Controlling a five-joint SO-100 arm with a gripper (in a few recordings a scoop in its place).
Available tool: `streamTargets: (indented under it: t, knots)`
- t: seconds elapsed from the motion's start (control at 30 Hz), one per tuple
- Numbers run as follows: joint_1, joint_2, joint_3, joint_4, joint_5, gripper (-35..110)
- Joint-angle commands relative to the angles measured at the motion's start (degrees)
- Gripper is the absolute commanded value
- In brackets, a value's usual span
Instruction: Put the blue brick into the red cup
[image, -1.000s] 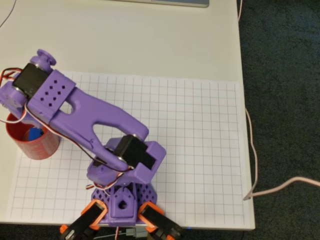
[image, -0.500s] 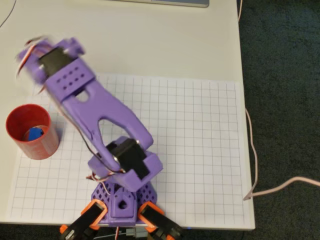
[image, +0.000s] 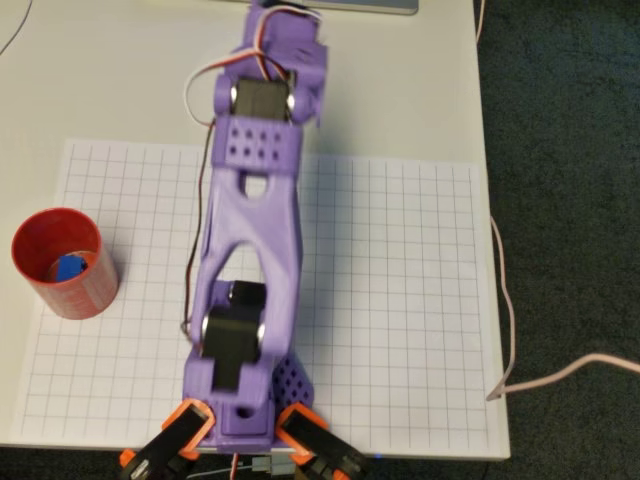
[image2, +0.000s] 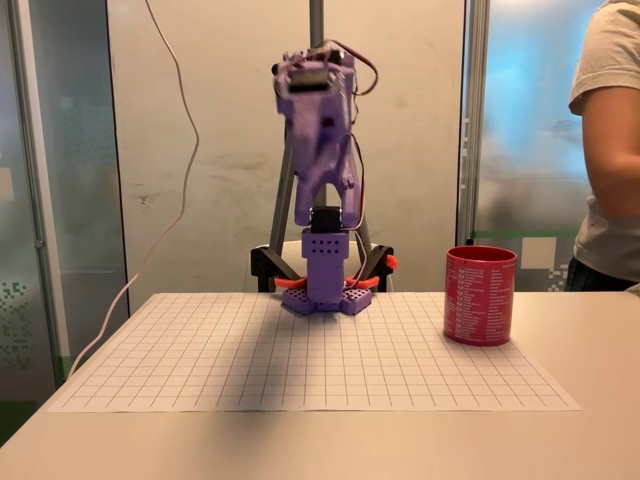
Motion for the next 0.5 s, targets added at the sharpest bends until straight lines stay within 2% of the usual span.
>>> streamTargets:
  t: [0.0,0.1,0.23,0.37,0.47]
  knots:
    - [4.13,14.50,-2.11,3.52,2.37,0]
    - [5.54,25.49,-0.53,9.58,3.69,0]
    - [-0.09,37.35,2.81,17.23,1.67,0]
    - [-3.69,50.54,15.12,19.86,0.00,0]
    - [-4.66,52.21,18.98,23.38,0.09,0]
